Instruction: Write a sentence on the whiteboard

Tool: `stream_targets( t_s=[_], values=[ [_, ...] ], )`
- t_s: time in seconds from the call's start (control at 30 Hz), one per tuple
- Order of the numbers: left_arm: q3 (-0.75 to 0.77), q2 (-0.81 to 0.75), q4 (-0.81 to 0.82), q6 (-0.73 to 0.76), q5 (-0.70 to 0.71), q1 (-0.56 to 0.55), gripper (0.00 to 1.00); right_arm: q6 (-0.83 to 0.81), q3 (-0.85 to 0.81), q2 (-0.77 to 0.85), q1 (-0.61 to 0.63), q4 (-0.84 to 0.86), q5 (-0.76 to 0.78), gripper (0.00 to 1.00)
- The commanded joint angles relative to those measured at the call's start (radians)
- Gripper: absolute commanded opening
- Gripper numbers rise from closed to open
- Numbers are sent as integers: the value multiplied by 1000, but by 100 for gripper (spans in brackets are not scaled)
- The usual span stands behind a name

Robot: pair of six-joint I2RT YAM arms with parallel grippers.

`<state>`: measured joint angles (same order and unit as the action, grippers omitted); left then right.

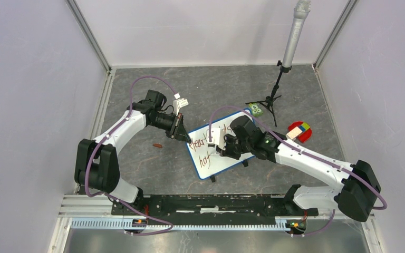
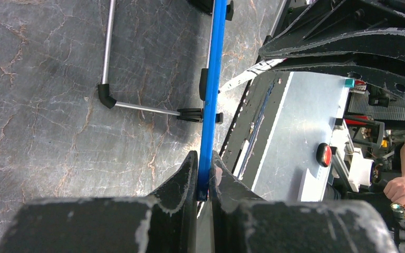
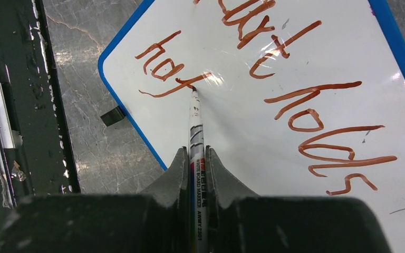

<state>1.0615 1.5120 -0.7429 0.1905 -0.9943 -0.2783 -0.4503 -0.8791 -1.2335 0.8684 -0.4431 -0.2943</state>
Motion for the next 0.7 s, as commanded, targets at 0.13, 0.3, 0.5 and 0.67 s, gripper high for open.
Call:
stream_targets(
  t_s=[0.13, 0.3, 0.5, 0.67],
  values=[
    [28, -14, -3, 22, 8, -2, 2, -4, 17, 21, -18, 3, 5, 0],
    [31, -15, -3, 21, 6, -2, 2, 1, 24, 14, -17, -3, -22, 0],
    [29, -14, -3, 23, 6, -2, 2, 10, 23, 3, -4, 7, -45, 0],
    [28, -17, -3, 22, 8, -2, 2, 16, 16, -11, 10, 21, -43, 0]
  ],
)
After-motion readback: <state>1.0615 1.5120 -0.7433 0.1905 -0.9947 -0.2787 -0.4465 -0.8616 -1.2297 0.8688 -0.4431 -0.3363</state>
